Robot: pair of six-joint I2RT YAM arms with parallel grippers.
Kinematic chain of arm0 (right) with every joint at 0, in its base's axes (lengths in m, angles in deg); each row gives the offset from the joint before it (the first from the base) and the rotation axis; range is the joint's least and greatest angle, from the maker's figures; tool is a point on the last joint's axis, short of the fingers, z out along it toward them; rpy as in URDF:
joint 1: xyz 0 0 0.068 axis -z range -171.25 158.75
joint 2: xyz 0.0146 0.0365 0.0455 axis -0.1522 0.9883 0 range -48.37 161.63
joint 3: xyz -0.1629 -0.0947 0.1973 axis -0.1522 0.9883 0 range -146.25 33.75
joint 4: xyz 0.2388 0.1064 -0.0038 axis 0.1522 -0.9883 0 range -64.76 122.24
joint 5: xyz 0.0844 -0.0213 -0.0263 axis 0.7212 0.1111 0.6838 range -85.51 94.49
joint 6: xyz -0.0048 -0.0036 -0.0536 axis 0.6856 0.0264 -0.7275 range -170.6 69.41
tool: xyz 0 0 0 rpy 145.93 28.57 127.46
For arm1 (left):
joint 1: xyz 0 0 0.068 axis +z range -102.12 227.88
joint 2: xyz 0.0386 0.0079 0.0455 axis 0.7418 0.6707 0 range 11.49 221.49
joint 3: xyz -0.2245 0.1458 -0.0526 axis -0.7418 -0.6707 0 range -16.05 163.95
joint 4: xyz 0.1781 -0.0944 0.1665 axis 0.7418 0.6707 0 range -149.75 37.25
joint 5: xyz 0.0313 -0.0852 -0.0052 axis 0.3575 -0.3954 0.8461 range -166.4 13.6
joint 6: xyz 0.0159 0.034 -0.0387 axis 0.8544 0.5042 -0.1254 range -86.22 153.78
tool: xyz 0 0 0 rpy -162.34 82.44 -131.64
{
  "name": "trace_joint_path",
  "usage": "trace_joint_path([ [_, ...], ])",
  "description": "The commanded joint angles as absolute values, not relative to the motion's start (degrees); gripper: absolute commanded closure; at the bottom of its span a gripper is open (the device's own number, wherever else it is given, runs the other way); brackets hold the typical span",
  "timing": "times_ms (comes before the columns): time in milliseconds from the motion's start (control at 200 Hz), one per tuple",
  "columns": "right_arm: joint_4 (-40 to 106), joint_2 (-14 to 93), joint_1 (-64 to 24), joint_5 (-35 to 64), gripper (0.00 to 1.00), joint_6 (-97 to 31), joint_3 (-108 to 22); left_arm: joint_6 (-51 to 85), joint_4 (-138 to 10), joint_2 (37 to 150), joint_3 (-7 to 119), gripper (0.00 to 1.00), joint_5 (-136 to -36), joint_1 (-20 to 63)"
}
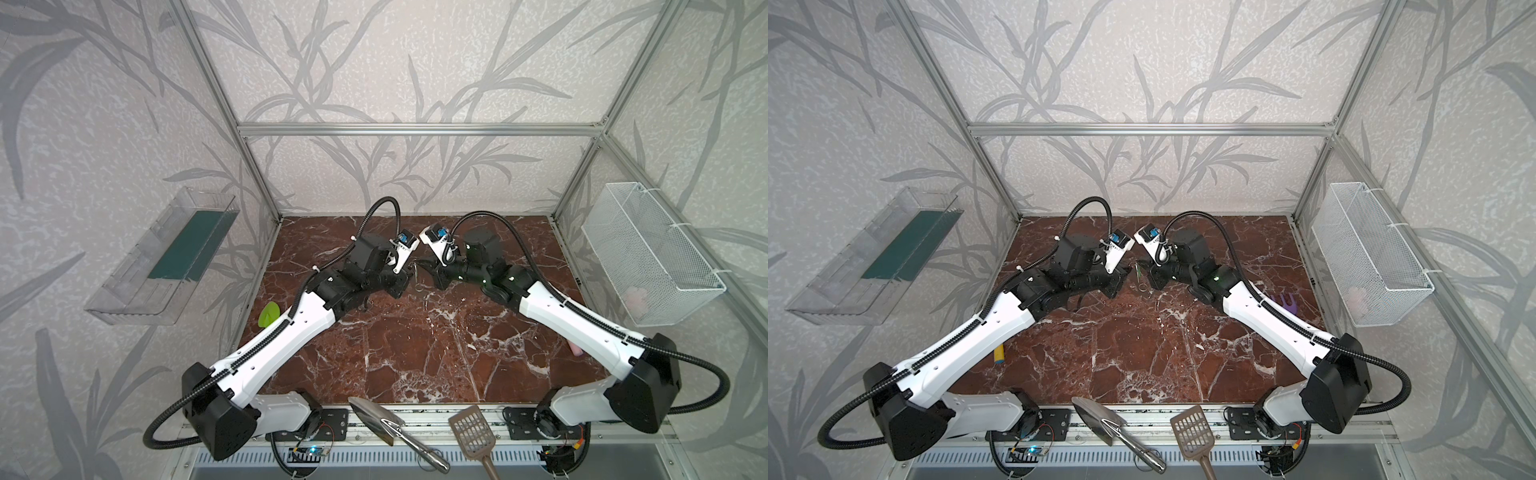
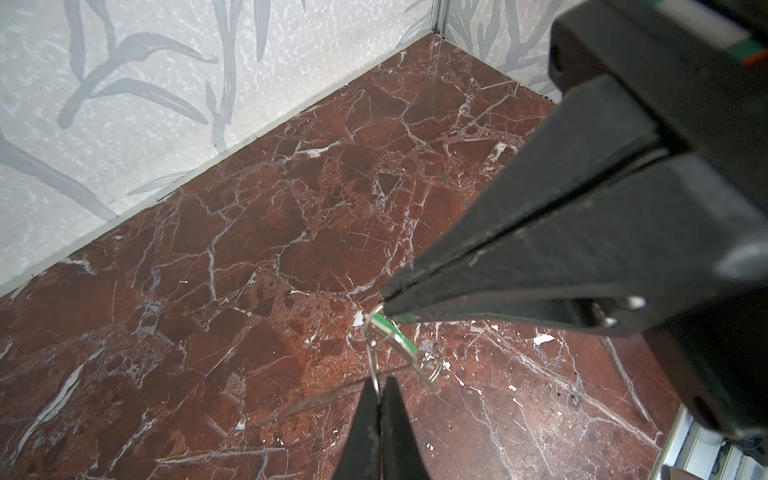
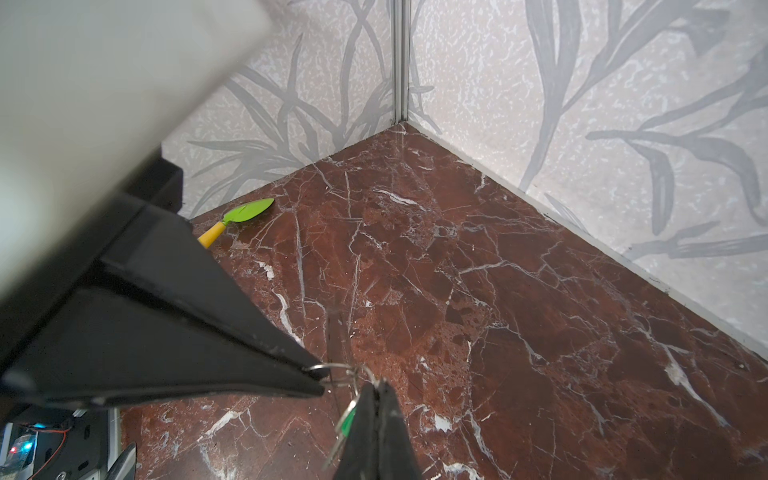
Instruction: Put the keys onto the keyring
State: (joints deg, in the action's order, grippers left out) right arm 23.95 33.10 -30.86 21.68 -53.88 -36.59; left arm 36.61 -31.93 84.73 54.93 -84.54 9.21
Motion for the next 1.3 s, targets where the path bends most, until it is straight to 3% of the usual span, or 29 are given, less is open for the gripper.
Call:
trace_joint_path([
  [0,22.7,34.1,-30.2,24.0,1.00,-54.8,-39.1,38.1,-34.4,82.9,54.6,1.00,-87.0,8.1],
  [470,16.5,36.0,-26.0,29.8,1.00,-59.5,-42.5,43.9,-30.3,87.1,60.9,1.00,-94.4,8.2],
  [720,15.1,38.1,-24.4,35.2,1.00,-61.2,-43.4,45.1,-32.9,88.2,61.2,1.00,-92.1,8.2],
  [800,16.0,38.3,-23.8,35.1,0.81,-60.2,-42.5,45.6,-34.8,88.0,60.4,1.00,-91.1,8.3],
  [850,16.7,38.4,-23.4,34.9,0.76,-59.5,-42.0,45.8,-35.8,88.1,60.0,1.00,-90.5,8.5],
  [1025,19.2,37.9,-20.8,33.6,0.67,-55.8,-41.5,45.2,-39.0,88.7,59.6,1.00,-90.1,9.1],
  [1295,24.4,35.3,-16.0,35.3,0.63,-50.6,-38.6,43.9,-41.5,90.2,59.2,1.00,-93.6,10.6],
])
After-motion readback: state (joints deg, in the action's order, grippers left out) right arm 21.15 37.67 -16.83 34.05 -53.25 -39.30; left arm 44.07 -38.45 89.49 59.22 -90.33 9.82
